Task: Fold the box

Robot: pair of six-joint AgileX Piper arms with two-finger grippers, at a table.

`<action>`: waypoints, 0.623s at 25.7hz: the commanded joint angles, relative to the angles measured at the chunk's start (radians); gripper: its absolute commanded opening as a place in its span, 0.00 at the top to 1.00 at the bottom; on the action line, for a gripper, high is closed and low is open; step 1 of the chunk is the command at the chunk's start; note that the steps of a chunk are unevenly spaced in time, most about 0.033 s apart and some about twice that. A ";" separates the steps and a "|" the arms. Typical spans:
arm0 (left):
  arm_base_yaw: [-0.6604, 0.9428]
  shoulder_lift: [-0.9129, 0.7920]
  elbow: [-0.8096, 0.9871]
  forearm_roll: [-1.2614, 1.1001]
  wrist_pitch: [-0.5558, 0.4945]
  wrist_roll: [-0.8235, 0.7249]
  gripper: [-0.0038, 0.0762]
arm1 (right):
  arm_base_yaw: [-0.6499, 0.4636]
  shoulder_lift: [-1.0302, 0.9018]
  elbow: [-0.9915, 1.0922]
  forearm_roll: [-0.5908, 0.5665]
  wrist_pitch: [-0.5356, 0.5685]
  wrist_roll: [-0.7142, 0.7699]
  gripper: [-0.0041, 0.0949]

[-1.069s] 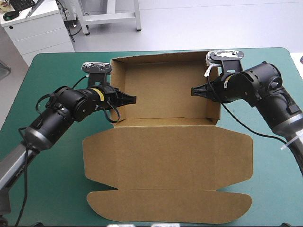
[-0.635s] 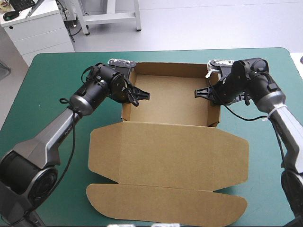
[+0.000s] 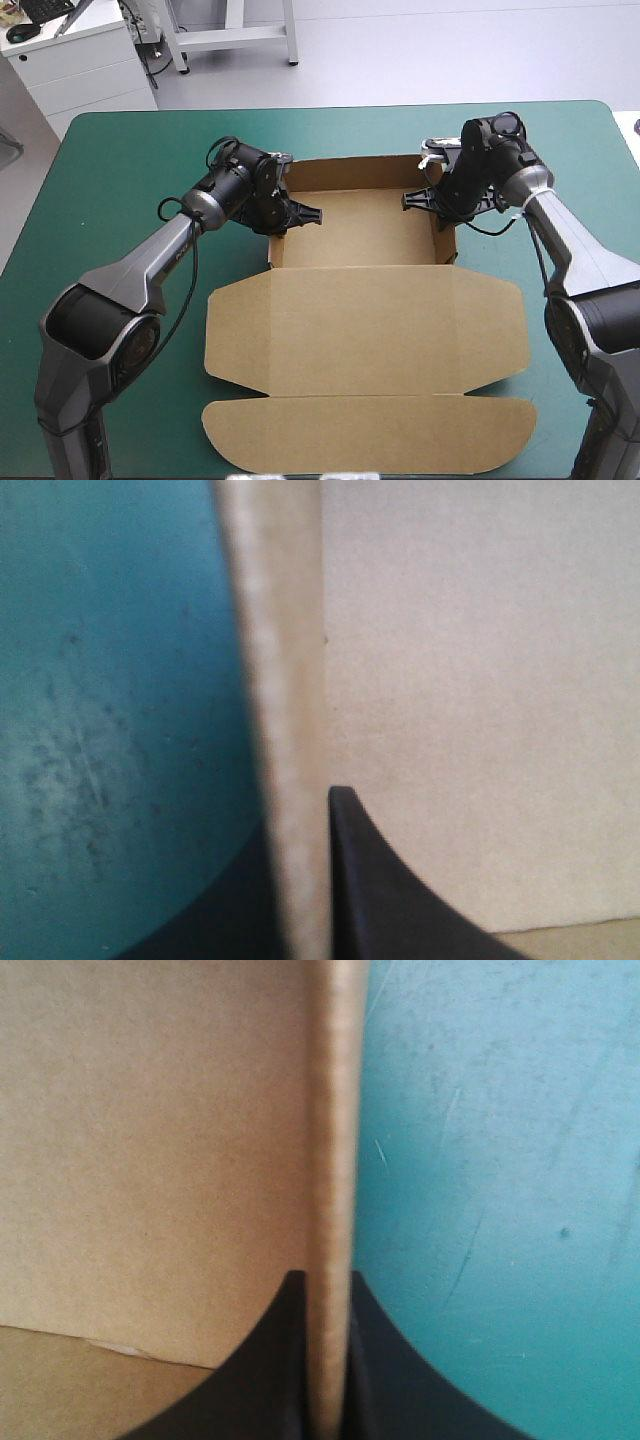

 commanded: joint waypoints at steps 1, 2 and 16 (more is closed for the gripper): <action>0.047 -0.050 -0.021 -0.050 0.049 0.036 0.96 | -0.008 -0.046 -0.040 -0.010 0.004 -0.020 0.96; 0.052 -0.050 -0.021 -0.050 0.054 0.036 0.96 | -0.008 -0.043 -0.040 -0.010 0.004 -0.020 0.96; 0.050 -0.050 -0.021 -0.059 0.046 0.087 0.80 | -0.008 -0.043 -0.040 -0.010 -0.004 -0.058 0.57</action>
